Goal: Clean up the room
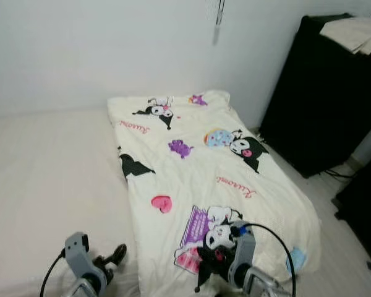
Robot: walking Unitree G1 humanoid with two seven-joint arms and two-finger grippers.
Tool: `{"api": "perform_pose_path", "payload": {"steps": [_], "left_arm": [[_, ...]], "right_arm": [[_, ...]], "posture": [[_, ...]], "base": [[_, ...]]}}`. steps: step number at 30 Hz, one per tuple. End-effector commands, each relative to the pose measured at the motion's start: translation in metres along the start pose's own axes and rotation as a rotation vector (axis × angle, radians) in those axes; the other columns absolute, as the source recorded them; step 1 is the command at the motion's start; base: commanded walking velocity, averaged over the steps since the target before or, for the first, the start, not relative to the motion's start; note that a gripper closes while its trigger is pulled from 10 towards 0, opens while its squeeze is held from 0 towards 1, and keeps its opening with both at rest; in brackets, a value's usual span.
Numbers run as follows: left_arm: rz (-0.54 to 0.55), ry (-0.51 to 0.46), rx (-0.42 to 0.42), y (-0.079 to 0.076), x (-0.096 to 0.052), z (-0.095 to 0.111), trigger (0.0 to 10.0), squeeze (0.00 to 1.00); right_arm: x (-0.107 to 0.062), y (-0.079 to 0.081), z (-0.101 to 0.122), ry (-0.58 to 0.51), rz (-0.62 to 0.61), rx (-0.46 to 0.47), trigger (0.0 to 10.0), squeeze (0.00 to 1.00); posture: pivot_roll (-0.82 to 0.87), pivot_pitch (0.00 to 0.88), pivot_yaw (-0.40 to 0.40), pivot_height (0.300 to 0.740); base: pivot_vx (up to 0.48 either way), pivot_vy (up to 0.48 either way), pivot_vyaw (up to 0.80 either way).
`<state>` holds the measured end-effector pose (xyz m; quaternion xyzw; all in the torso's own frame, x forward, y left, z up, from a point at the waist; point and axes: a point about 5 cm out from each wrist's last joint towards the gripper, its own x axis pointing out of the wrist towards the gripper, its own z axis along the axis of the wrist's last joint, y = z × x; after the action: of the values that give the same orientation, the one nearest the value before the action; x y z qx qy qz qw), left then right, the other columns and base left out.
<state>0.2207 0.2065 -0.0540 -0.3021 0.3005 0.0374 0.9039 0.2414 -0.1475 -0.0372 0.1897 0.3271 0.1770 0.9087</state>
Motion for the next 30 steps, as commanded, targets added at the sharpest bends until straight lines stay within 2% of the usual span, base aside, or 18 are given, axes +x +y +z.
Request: {"api": "perform_pose_path", "payload": {"steps": [1, 2, 6, 8, 11, 16, 27, 30], "left_arm": [[0.053, 0.049, 0.01, 0.011, -0.006, -0.009, 10.0, 0.0], [0.084, 0.069, 0.017, 0.015, -0.009, -0.015, 10.0, 0.0], [0.098, 0.07, 0.009, 0.016, -0.01, -0.017, 10.0, 0.0], [0.106, 0.079, 0.018, 0.017, -0.011, -0.02, 10.0, 0.0], [0.106, 0.086, 0.03, 0.017, -0.011, -0.021, 10.0, 0.0], [0.12, 0.126, 0.055, 0.013, -0.011, -0.029, 10.0, 0.0], [0.125, 0.19, 0.112, 0.01, -0.011, -0.041, 10.0, 0.0], [0.109, 0.205, 0.133, 0.003, -0.008, -0.041, 10.0, 0.0]], "right_arm": [[-0.002, -0.003, -0.011, 0.042, -0.032, -0.012, 10.0, 0.0], [-0.003, -0.006, -0.019, 0.076, -0.065, -0.023, 10.0, 0.0], [-0.005, -0.009, -0.025, 0.093, -0.096, -0.024, 10.0, 0.0], [-0.008, -0.012, -0.035, 0.142, -0.155, -0.046, 10.0, 0.0], [-0.008, -0.013, -0.039, 0.16, -0.171, -0.063, 10.0, 0.0], [-0.013, -0.016, -0.051, 0.211, -0.222, -0.048, 10.0, 0.0], [-0.02, -0.02, -0.064, 0.276, -0.276, -0.07, 10.0, 0.0], [-0.021, -0.02, -0.068, 0.293, -0.297, -0.056, 10.0, 0.0]], "posture": [[0.03, 0.0, -0.054, 0.648], [0.05, 0.0, -0.053, 0.658], [0.05, 0.0, -0.05, 0.667], [0.05, 0.0, -0.053, 0.681], [0.05, 0.0, -0.053, 0.691], [0.06, 0.0, -0.052, 0.696], [0.06, 0.0, -0.047, 0.739], [0.08, 0.0, -0.045, 0.74]], "base": [[-0.48, 0.0, 0.0], [-0.48, 0.0, 0.0], [-0.48, 0.0, 0.0], [0.0, 0.0, 0.0], [0.0, 0.0, 0.0], [0.0, 0.0, 0.0], [0.0, 0.0, 0.0], [0.0, 0.0, 0.0]]}}
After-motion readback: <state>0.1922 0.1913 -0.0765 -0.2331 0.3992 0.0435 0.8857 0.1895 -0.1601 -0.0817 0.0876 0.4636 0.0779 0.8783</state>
